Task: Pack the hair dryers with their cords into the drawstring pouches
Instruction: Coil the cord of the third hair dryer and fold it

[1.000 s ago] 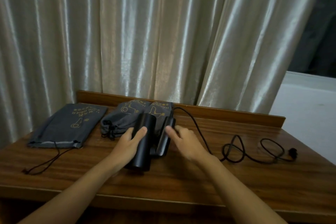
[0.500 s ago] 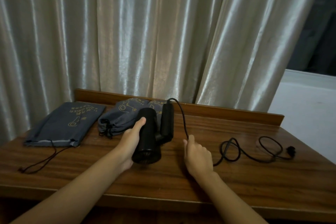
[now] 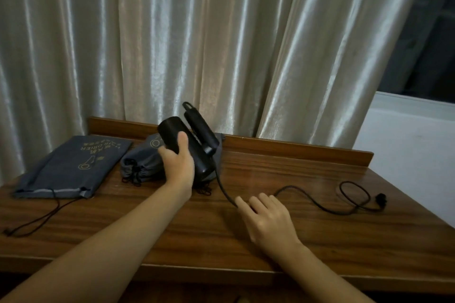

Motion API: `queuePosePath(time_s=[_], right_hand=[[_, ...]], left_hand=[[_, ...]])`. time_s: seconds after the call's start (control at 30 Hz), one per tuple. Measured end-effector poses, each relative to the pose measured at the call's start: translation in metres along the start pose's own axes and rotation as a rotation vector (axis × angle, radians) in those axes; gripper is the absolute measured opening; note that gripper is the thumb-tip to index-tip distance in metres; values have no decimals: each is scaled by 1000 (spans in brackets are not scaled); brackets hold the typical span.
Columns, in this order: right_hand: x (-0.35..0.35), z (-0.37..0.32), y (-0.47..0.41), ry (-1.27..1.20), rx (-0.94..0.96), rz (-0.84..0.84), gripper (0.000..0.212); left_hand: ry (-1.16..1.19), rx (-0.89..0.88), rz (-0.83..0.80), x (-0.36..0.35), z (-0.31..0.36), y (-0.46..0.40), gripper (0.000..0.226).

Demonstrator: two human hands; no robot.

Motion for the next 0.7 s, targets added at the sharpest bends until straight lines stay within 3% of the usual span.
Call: queuePosePath(time_s=[0.1,0.23,0.33,0.5,0.6,0.7], right_hand=[[13,8,-10,-22,161,134,17],[27,28,-31,-44,228,251,12],[35,49,-54,-75,211,288,22],[38,83,-81,-186,11,84,39],[30,95,-85,-214,49,-119,16],[26,105,-89,-489,-78,-154,14]], left_hand=[[-268,-244,-75,-4,-16,4,46],[-539,-336,-81,-6,-31,4,61],[-653,-372,-248,-3,-36,8,53],[-639,-315,-444,1,-40,19,51],[-567,-251,-456,5,-33,23,42],[-560,-195,-487,9,-26,23,45]])
Point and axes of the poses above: each hand's wrist, its own y-axis away from the middle knuckle, its own x-axis out of the back of the hand, z = x × y, the point moved 2 cm from there along -y, towards the middle knuckle, and after that the axes turned 15 degrees about x, right-handed, at the moved point
